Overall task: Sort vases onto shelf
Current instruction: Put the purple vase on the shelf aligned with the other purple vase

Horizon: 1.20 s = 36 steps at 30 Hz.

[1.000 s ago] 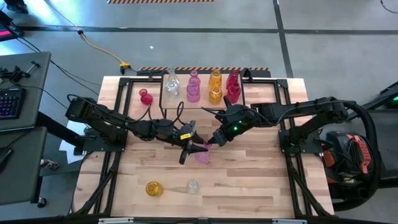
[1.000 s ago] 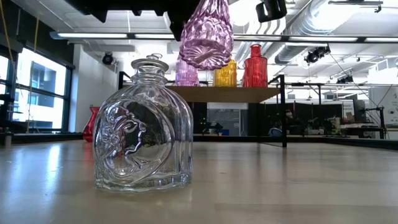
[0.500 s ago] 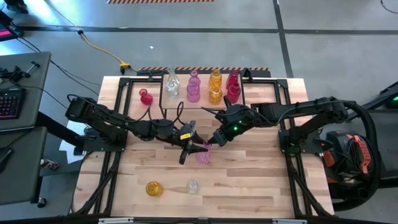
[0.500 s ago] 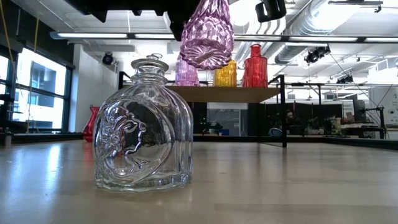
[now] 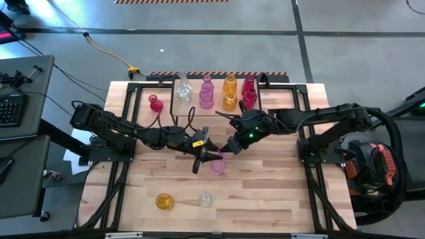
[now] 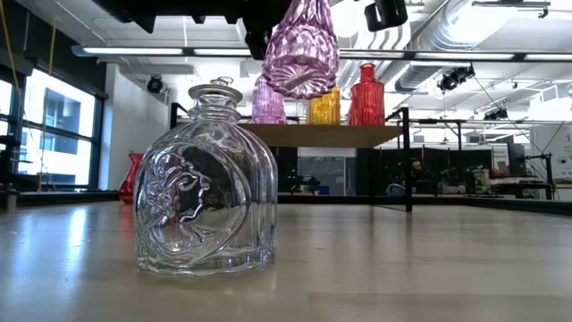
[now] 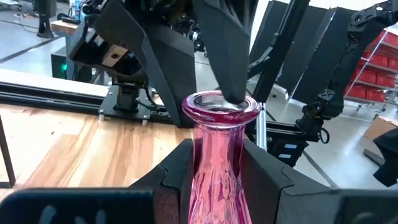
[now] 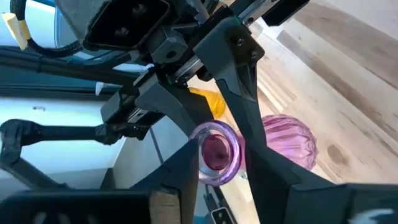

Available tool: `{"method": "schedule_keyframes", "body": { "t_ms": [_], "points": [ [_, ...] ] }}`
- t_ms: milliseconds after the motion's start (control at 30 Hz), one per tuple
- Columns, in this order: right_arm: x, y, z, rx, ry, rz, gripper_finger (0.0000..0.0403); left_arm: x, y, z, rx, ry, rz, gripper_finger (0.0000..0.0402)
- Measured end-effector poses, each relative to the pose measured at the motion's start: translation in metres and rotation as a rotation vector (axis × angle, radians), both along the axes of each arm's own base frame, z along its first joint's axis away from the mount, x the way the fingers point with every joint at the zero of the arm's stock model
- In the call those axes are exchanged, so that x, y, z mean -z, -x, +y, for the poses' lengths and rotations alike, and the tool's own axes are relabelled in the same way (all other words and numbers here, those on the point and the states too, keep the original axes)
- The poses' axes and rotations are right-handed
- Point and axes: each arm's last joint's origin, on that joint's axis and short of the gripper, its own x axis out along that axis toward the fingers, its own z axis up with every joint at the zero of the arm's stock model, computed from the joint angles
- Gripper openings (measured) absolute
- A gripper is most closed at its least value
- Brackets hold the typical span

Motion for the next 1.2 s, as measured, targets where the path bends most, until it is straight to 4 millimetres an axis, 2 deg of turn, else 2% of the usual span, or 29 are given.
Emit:
{"method": "schedule_keyframes", "body": {
  "t_ms": [267,500,667,900,1200],
  "points": [
    [-0.01,0.009,-0.006,-0.028,-0.019,-0.033,0.0117,-0.001,0.0,0.0,0.008,0.002,-0.005,0.0092],
    [-0.039,0.035,-0.013,-0.094,0.056,-0.172,0.0117,-0.001,0.0,0.001,-0.041,-0.003,-0.002,0.0092],
    [-0.061,0.064,-0.02,-0.116,0.17,-0.28,0.0117,-0.001,0.0,0.003,-0.12,-0.007,-0.012,0.0092],
    [-0.079,0.113,-0.026,-0.097,0.388,-0.325,0.0118,-0.006,0.003,0.007,-0.227,-0.015,-0.015,0.0092],
    [-0.093,0.175,-0.03,-0.085,0.623,-0.382,0.0118,-0.035,0.033,0.03,-0.401,-0.103,0.04,0.0092]
  ]
}}
